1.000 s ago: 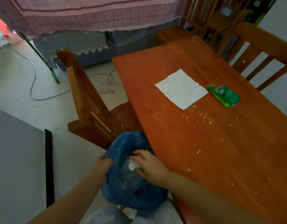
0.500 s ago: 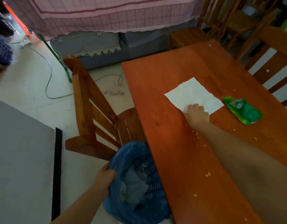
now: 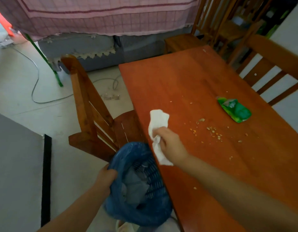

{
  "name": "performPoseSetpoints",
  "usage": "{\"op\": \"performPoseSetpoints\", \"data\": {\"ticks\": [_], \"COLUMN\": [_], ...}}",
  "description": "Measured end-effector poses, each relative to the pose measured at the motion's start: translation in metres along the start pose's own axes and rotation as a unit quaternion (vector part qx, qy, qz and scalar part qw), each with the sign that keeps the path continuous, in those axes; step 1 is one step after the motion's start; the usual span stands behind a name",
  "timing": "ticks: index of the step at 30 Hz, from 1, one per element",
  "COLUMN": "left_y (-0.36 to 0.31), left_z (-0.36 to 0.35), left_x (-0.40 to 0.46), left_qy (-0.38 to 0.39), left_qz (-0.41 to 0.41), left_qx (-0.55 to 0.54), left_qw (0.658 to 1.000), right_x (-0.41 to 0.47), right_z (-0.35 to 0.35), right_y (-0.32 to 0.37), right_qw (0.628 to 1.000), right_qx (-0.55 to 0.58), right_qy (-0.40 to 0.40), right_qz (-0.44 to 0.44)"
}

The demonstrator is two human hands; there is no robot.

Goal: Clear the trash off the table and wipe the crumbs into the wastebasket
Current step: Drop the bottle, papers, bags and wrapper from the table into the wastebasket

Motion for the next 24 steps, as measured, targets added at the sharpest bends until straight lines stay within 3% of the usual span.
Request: {"op": "performPoseSetpoints", "data": {"ticks": [3,6,8,10,13,16,20,24], "left_y": [0.001,0.0,0.0,-0.001,-0.002,-0.008,-0.013,-0.015], "left_z": [0.001,0.0,-0.001,-0.002,-0.007,-0.013,-0.018,-0.02], "left_x": [0.003,0.002,0.001,0.003,0.007,0.009,0.013,0.017], "left_qy": [-0.009,-0.011,-0.003,0.002,0.007,-0.001,-0.009,-0.011], "left_qz": [-0.002,-0.015,-0.014,-0.008,0.0,-0.002,0.011,0.027], "left_qx": [0.006,0.015,0.016,0.011,0.006,0.003,0.003,0.01], "left_qw": [1.0,1.0,1.0,1.0,1.0,1.0,1.0,1.0], "right_x": [-0.052,-0.093,-0.096,-0.069,-0.008,0.032,0.035,0.016], "right_z": [-0.074,-0.13,-0.132,-0.092,0.018,0.139,0.243,0.255], "right_y": [0.006,-0.004,-0.006,-0.014,-0.047,-0.1,-0.191,-0.248], "right_qw": [0.988,0.944,0.929,0.949,0.984,0.97,0.899,0.859], "right_qx": [0.018,0.022,0.029,0.038,0.0,-0.129,-0.258,-0.255], "right_qy": [0.142,0.297,0.333,0.263,0.069,-0.089,-0.142,-0.101], "right_qz": [-0.052,-0.141,-0.158,-0.169,-0.167,-0.189,-0.324,-0.432]}}
Point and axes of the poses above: each hand's wrist, its own x-axis towards the middle knuckle, its own z-axis out of the back of the hand, y = z × x, the point moved 8 cm from there along x, towards the middle knuckle, and after that the axes turned 12 degrees about x, right-handed, at the moved point
